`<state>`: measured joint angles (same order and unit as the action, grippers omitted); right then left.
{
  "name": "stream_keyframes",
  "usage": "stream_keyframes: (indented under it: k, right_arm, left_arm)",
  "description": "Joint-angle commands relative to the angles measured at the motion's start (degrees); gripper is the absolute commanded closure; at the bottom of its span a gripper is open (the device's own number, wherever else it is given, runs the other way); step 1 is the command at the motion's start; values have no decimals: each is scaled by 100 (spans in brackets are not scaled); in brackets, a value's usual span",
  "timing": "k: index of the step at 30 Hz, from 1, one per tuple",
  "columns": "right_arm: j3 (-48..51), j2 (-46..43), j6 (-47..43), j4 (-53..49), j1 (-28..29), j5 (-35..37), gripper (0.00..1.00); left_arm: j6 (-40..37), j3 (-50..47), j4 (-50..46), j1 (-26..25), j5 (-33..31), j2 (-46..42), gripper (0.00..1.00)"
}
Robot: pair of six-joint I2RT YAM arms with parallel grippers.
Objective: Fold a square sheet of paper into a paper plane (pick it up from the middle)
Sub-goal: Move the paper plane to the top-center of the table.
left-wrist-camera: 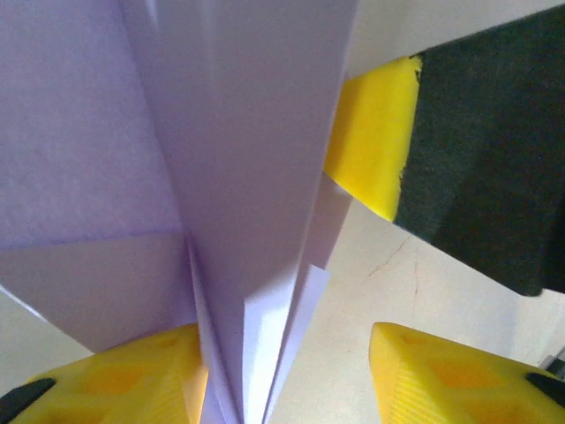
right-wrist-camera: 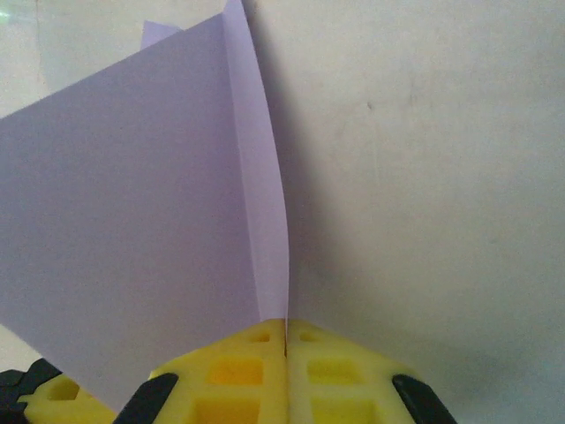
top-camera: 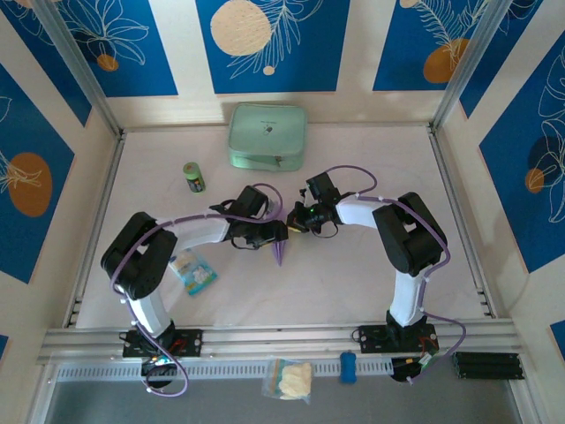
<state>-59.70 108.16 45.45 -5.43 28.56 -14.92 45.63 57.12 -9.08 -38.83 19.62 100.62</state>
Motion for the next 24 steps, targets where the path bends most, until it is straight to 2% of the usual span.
stream_keyframes:
  k: [1, 14, 24]
  right_arm:
    - [-179, -269, 108, -326, 70, -143, 95]
    - [-384, -216, 260, -640, 137, -73, 97]
    - [-419, -202, 249, -681, 133, -30, 97]
  left_arm:
    - [-222, 264, -364, -101, -280, 83, 49]
    - [-502, 672, -970, -289, -696, 370, 51]
    - [-417, 744, -1153, -285, -945, 388, 66]
